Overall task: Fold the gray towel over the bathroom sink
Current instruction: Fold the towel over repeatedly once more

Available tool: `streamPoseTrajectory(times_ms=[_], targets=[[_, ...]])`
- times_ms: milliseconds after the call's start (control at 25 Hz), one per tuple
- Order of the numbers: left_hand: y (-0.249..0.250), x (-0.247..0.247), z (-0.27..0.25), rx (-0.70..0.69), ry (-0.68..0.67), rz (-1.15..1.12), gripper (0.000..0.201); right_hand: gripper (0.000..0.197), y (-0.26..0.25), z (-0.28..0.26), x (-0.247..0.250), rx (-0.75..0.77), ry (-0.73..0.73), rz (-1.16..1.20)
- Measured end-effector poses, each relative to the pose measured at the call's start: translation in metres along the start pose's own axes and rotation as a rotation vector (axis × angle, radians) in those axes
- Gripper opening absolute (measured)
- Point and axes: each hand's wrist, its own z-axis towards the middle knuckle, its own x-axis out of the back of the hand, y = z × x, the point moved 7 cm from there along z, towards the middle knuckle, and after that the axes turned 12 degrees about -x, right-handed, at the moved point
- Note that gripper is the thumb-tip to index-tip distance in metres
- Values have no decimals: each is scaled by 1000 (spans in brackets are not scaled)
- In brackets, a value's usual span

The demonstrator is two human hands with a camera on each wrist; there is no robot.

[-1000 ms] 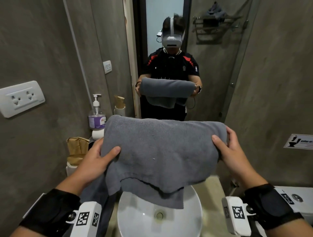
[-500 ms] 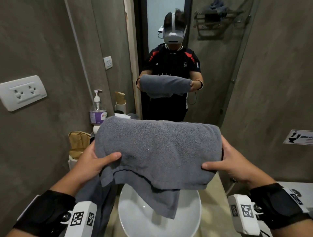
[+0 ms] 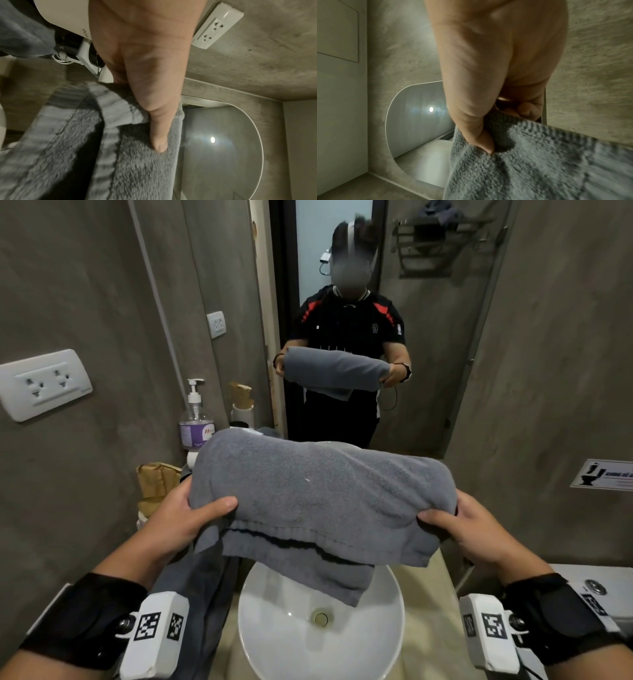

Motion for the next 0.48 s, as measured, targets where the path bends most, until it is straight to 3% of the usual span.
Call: streamPoseTrajectory(times_ms=[200, 360, 480], targets=[[20, -8, 10, -46, 11, -23, 45, 27, 9, 17, 9, 10, 84, 133], [28, -11, 22, -65, 80, -47, 51, 35, 16, 28, 9, 41, 106, 165], [23, -12, 29, 25, 187, -154, 55, 43, 23, 31, -5, 43, 59, 225]])
